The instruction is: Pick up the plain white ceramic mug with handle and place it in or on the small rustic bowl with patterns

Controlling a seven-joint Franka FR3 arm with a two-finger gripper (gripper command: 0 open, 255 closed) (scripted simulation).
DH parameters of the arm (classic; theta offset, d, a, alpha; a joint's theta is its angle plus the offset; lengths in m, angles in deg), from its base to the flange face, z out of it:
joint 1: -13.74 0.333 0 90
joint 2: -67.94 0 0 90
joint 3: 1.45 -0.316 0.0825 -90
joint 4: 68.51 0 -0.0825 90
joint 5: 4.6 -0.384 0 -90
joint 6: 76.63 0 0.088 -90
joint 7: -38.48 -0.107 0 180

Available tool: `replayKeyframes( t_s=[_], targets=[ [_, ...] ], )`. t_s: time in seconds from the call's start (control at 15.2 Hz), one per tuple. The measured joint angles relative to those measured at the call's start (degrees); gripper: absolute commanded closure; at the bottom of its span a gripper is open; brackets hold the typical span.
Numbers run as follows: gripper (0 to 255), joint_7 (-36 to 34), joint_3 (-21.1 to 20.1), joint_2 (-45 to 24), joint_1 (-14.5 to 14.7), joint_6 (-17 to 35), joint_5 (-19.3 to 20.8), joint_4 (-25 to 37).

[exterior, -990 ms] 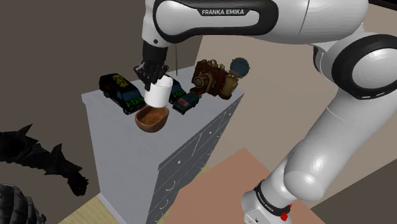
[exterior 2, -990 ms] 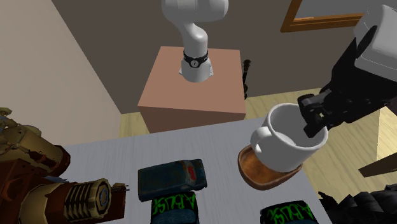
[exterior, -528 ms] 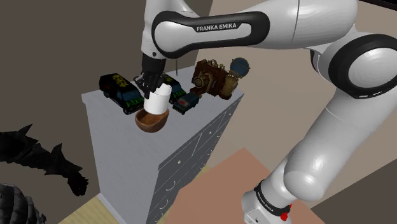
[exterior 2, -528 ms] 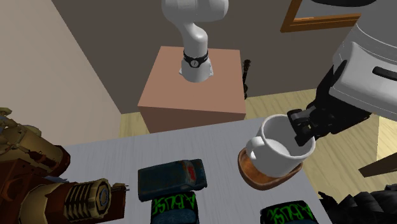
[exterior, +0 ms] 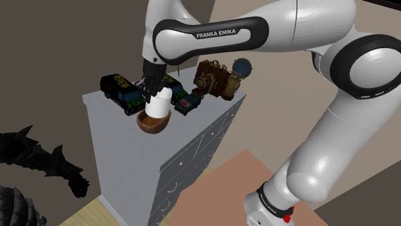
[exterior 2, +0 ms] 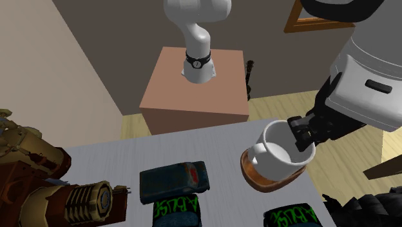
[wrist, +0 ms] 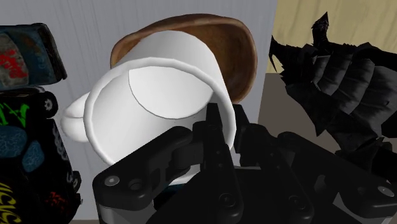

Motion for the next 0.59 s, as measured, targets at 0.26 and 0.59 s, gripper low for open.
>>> replayKeyframes(
  t_s=[0.26,0.59],
  targets=[
    [0,0.0,0.0,-0.1,0.0,0.0,0.0,0.0],
    [0,0.2,0.0,0.4,-0.1,-0.8,-0.2,0.4]
  ],
)
